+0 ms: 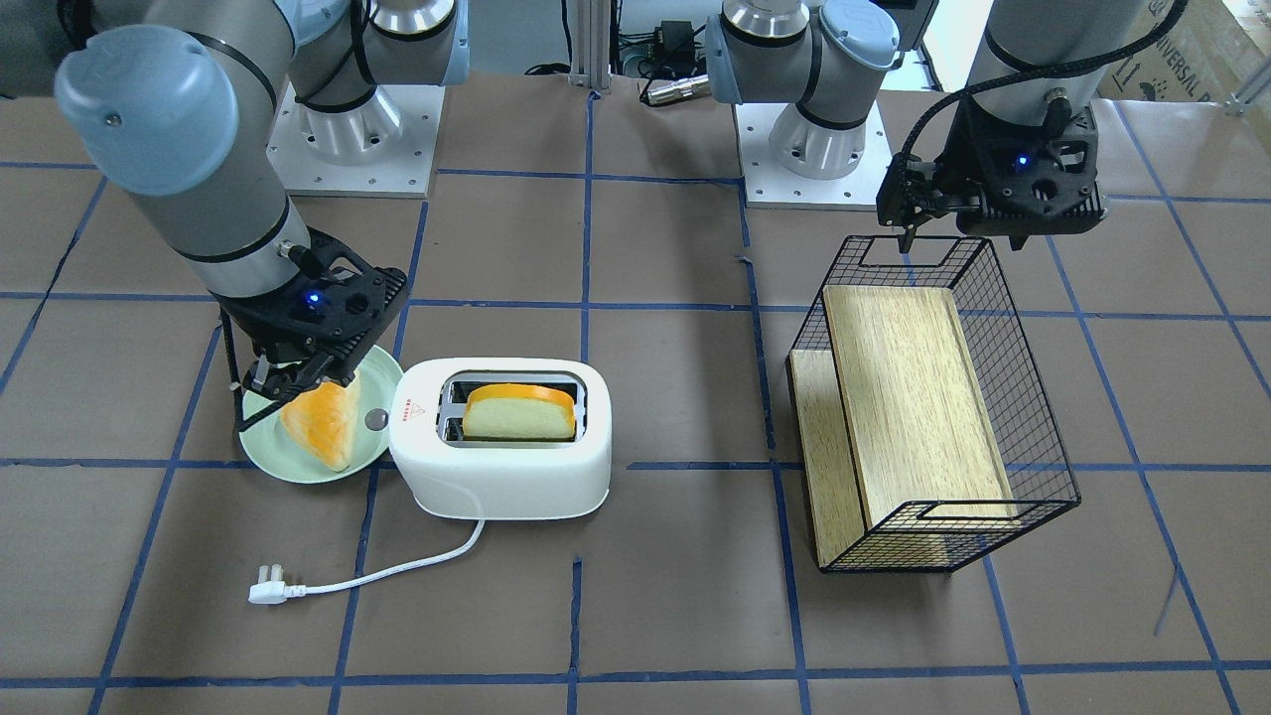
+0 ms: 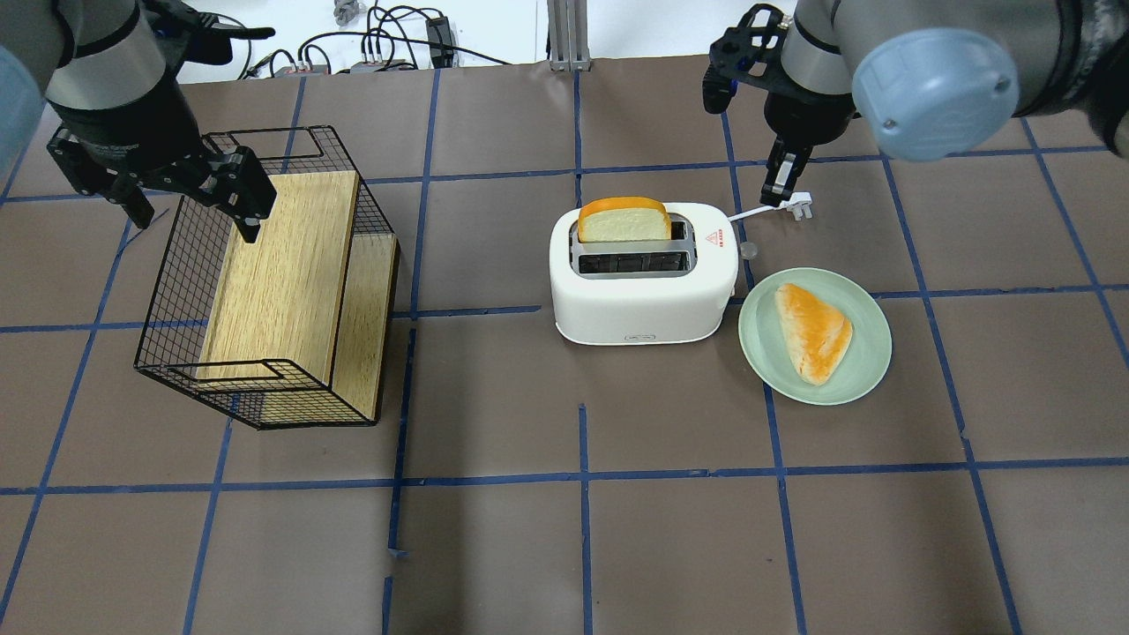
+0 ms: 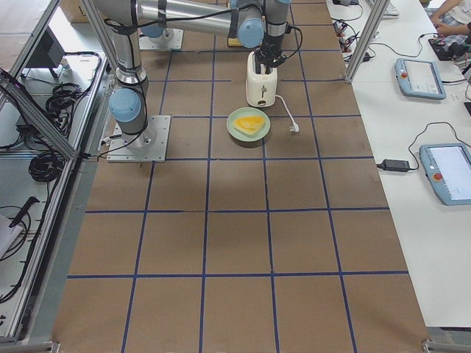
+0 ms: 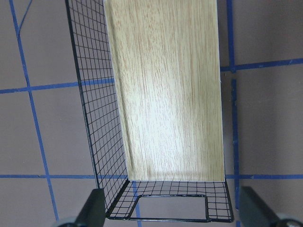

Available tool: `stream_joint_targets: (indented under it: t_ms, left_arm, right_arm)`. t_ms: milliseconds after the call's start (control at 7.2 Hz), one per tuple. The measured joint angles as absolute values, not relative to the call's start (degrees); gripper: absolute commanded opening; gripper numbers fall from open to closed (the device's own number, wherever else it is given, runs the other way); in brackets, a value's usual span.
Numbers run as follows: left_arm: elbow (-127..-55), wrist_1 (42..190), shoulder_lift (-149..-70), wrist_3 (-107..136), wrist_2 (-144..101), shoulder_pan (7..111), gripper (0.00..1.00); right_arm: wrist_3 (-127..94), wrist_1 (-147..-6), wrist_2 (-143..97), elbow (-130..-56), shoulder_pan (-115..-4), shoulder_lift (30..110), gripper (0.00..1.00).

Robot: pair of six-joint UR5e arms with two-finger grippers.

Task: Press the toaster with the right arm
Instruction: 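Lift the right gripper up and away from the toaster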

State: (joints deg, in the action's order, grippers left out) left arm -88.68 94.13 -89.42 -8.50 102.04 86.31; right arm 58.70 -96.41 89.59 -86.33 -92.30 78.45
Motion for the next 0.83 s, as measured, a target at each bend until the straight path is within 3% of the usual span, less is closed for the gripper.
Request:
stream_joint_targets:
  t_ms: [278, 694, 833]
  left_arm:
    - [-88.7, 94.1, -89.4, -8.5, 102.0, 86.3, 1.00]
    - [-88.7, 94.2, -89.4, -8.5, 102.0, 86.3, 1.00]
    - [-88.7, 94.1, -89.4, -8.5, 102.0, 86.3, 1.00]
  right_arm:
    - [43.1, -88.2, 89.8, -78.9, -92.2, 78.1, 0.07]
    - [16.8, -85.9, 89.5, -75.7, -91.5, 78.4, 0.07]
    - [9.5, -84.8, 89.5, -74.7, -91.0, 78.4, 0.15]
